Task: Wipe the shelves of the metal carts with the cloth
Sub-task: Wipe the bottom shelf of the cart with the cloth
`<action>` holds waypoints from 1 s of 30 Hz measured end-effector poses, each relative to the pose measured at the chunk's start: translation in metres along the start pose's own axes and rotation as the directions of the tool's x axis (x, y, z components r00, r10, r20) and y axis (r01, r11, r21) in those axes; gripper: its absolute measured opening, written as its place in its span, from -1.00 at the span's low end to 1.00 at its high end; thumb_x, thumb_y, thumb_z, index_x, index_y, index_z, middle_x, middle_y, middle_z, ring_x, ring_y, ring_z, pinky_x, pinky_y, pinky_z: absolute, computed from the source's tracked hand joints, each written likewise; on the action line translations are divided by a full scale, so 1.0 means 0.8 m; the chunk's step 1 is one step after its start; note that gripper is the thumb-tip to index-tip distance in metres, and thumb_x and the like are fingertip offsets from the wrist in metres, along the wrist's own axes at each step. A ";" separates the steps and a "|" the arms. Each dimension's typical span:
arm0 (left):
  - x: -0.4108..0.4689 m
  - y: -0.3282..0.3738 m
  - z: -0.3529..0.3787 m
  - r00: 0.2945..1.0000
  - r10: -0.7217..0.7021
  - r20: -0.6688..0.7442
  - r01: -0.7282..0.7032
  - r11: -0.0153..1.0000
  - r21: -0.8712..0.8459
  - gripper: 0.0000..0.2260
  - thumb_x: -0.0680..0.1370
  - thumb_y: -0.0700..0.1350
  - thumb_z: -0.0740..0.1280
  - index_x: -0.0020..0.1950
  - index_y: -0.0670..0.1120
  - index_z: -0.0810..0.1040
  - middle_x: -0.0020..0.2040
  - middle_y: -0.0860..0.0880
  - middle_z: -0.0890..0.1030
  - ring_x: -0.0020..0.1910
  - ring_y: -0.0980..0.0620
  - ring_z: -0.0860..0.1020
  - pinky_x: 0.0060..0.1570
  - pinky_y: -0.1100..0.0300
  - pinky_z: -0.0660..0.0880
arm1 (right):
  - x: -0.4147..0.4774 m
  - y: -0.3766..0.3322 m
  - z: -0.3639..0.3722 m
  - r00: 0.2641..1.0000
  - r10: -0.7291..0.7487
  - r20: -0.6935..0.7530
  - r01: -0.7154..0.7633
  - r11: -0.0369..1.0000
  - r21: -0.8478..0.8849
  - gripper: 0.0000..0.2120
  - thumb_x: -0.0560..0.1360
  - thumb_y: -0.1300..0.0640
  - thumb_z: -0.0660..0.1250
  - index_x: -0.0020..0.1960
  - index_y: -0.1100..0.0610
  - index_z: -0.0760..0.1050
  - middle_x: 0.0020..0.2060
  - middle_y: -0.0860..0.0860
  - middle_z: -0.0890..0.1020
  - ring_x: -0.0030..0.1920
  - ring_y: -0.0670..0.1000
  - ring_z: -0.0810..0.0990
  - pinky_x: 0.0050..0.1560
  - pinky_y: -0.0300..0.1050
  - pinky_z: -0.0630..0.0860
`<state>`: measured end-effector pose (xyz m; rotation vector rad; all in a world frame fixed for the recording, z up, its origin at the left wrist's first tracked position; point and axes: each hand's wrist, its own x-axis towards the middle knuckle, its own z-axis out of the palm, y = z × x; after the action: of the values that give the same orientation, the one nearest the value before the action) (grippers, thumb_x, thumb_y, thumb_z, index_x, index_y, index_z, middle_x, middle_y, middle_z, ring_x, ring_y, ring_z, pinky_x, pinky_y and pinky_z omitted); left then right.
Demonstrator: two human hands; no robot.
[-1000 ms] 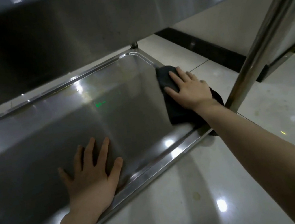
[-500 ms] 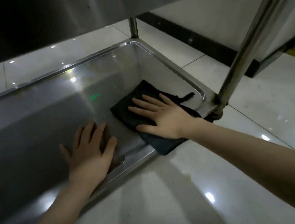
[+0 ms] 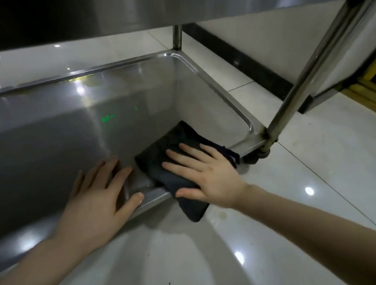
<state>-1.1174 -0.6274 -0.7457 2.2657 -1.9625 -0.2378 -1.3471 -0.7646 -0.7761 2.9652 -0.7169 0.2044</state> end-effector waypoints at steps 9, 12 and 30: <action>-0.063 -0.078 0.003 0.972 0.235 0.026 -0.236 0.964 0.121 -0.45 0.61 0.27 -0.06 0.40 0.03 0.47 0.41 -0.07 0.45 0.35 -0.18 0.44 0.17 -0.24 0.48 | -0.081 0.125 -0.005 0.975 0.205 0.083 -0.198 0.976 -0.087 -0.43 0.58 -0.19 0.15 0.53 -0.02 0.21 0.51 -0.03 0.26 0.52 0.14 0.22 0.47 0.23 0.19; -0.075 -0.095 0.009 0.958 0.283 -0.039 -0.272 0.945 0.181 -0.50 0.65 0.19 -0.08 0.42 0.02 0.43 0.38 -0.11 0.48 0.32 -0.21 0.44 0.12 -0.26 0.49 | -0.063 0.102 -0.010 0.964 0.227 0.136 -0.215 0.972 -0.096 -0.42 0.57 -0.23 0.07 0.55 -0.14 0.08 0.53 -0.14 0.12 0.55 0.10 0.12 0.51 0.15 0.04; -0.163 -0.170 0.032 0.957 0.168 -0.237 -0.163 0.986 0.040 -0.57 0.66 0.01 0.02 0.47 -0.11 0.37 0.50 -0.03 0.34 0.45 -0.11 0.35 0.32 -0.23 0.34 | -0.052 0.071 -0.005 0.959 0.276 0.067 -0.275 0.961 -0.018 -0.42 0.53 -0.22 0.11 0.52 -0.10 0.19 0.52 -0.10 0.19 0.54 0.06 0.10 0.51 0.13 -0.03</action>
<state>-1.0094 -0.4791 -0.7946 2.0158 -2.0162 0.0714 -1.4101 -0.7961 -0.7751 2.8655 -1.1367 0.1161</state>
